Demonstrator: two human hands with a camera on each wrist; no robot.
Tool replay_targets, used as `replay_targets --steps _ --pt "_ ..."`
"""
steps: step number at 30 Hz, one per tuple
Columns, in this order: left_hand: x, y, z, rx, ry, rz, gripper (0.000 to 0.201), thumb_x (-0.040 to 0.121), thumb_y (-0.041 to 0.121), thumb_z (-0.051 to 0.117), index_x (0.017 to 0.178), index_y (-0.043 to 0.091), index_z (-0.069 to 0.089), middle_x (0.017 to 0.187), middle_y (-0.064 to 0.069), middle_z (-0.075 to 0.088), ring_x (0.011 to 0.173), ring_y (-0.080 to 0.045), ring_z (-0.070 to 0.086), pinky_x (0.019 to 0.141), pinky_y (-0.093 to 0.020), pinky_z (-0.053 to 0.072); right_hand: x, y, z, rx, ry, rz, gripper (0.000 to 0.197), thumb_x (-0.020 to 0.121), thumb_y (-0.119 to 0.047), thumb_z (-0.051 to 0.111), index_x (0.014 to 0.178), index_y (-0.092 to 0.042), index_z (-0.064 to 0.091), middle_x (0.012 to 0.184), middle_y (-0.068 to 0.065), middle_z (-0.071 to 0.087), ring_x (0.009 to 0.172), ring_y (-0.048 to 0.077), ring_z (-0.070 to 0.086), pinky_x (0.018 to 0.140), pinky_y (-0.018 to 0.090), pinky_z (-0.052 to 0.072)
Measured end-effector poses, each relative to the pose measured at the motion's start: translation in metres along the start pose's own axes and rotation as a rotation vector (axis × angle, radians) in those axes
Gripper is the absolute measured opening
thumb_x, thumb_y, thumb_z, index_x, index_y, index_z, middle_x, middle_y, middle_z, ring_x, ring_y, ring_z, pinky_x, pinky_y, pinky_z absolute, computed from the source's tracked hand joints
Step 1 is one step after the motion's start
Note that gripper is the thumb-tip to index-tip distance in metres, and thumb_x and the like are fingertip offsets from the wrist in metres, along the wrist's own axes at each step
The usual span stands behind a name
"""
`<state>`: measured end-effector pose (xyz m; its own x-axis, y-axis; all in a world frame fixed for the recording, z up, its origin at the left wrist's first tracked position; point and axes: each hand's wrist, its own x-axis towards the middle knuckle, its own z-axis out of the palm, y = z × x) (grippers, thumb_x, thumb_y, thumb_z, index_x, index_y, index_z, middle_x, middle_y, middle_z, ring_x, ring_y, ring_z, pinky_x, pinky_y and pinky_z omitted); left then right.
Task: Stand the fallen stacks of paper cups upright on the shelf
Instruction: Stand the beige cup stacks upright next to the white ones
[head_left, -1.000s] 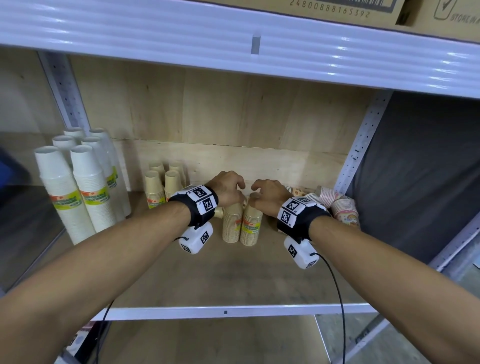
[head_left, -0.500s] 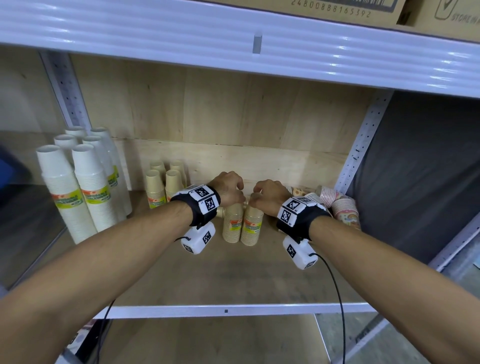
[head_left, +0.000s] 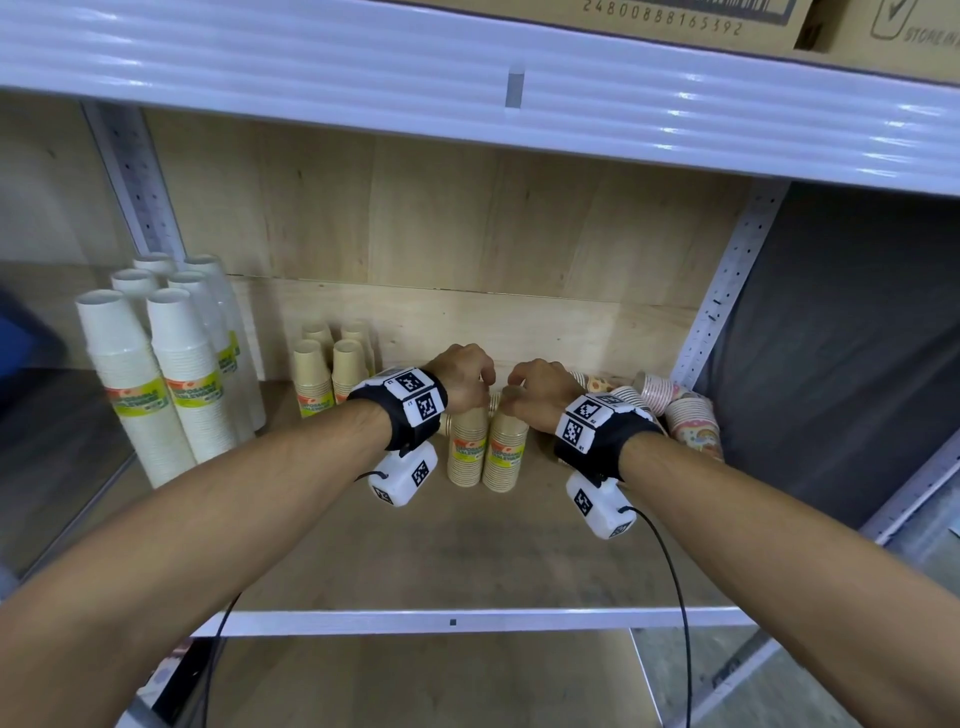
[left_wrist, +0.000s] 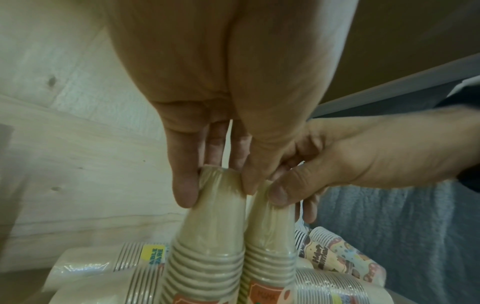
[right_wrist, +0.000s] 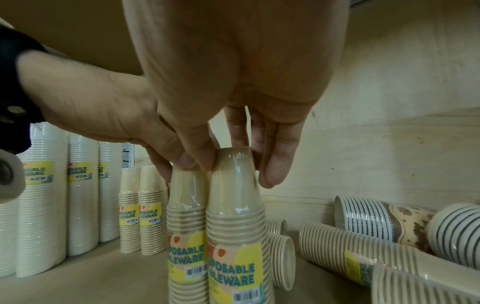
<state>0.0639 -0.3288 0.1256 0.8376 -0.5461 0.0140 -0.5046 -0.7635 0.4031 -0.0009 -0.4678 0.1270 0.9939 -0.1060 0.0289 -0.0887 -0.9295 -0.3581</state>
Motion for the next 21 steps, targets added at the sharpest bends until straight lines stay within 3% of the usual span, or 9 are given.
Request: replay_targets --steps 7,12,16,21 --pt "-0.001 -0.002 -0.014 0.062 -0.047 0.028 0.031 0.088 0.019 0.067 0.119 0.014 0.067 0.124 -0.005 0.061 0.109 -0.020 0.060 0.087 -0.027 0.051 0.003 -0.004 -0.004 -0.017 -0.007 0.005 0.031 0.081 -0.030 0.066 0.105 -0.012 0.070 0.103 0.008 0.066 0.097 0.025 0.062 0.081 0.035 0.055" --pt "-0.007 -0.006 -0.034 0.104 -0.145 0.002 0.034 0.086 0.019 0.071 0.119 0.018 0.067 0.113 0.000 0.062 0.086 -0.015 0.062 0.065 -0.022 0.050 0.009 -0.016 -0.007 0.017 -0.070 -0.039 0.037 0.077 -0.033 0.070 0.105 -0.007 0.071 0.103 0.013 0.069 0.091 0.026 0.067 0.079 0.041 0.057" --pt "-0.014 -0.015 -0.050 0.118 -0.204 -0.056 0.032 0.085 0.014 0.072 0.116 0.017 0.069 0.113 -0.004 0.065 0.088 -0.022 0.068 0.074 -0.031 0.060 0.016 -0.036 -0.009 0.010 -0.103 -0.109 0.038 0.078 -0.030 0.072 0.103 -0.002 0.071 0.104 0.016 0.069 0.093 0.026 0.067 0.069 0.034 0.054" --pt "-0.027 -0.035 -0.070 0.163 -0.221 -0.138 0.032 0.083 0.013 0.073 0.115 0.016 0.070 0.113 -0.003 0.067 0.091 -0.026 0.070 0.074 -0.033 0.059 0.028 -0.065 -0.003 0.011 -0.119 -0.188 0.038 0.078 -0.033 0.073 0.103 -0.004 0.072 0.103 0.014 0.070 0.094 0.022 0.065 0.080 0.037 0.055"
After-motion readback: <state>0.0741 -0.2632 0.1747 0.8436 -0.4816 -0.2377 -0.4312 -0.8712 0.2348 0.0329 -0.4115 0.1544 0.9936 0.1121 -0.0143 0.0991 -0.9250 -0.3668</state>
